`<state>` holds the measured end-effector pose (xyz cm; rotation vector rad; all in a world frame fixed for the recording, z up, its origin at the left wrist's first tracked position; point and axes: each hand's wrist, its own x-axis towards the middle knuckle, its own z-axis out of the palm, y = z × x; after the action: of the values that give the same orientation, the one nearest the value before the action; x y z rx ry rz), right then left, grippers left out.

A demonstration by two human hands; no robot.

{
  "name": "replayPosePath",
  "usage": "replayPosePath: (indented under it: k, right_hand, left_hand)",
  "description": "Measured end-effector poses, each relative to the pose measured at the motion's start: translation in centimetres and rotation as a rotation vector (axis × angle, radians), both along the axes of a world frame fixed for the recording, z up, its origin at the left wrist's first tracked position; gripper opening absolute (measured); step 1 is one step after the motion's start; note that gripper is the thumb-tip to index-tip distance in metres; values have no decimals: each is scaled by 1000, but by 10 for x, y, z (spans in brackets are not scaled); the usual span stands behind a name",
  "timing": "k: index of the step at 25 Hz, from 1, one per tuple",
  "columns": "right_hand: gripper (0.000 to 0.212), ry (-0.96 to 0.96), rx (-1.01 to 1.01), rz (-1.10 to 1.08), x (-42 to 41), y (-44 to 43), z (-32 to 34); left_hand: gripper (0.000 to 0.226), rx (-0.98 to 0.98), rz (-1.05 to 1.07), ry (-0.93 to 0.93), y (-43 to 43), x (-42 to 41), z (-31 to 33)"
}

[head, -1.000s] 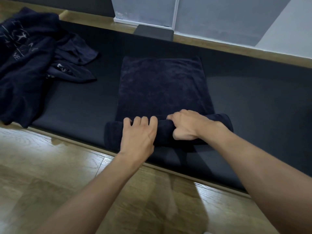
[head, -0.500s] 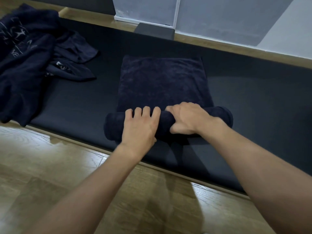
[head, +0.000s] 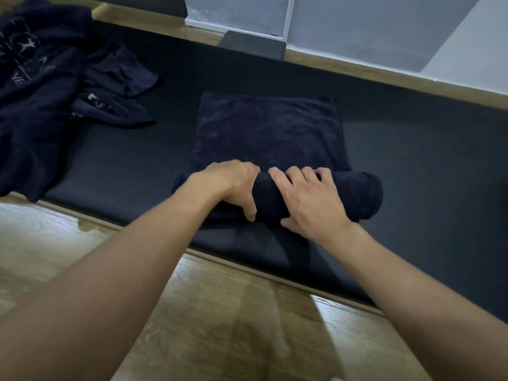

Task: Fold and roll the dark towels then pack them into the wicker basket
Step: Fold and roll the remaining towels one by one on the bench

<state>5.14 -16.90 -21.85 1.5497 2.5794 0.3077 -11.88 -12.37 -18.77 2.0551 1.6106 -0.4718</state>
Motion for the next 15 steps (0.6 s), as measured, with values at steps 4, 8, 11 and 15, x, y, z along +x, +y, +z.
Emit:
replayPosePath:
  k: [4,8,11,15]
  right_hand:
    - [65,177,-520,-53,-4,40,27]
    - [78,141,-817,-177,-12,51,42]
    - [97,40,-319,-100,-4,13,19]
    - [70,104,-27,-93,-9,4,5]
  left_hand:
    - [78,652,-34,241,-60,9,-25]
    - [55,727,-119,166,-58,-5,-30]
    - [49,393,-130,78,-27,-5,-16]
    - [60,73,-41,61,4,-1,1]
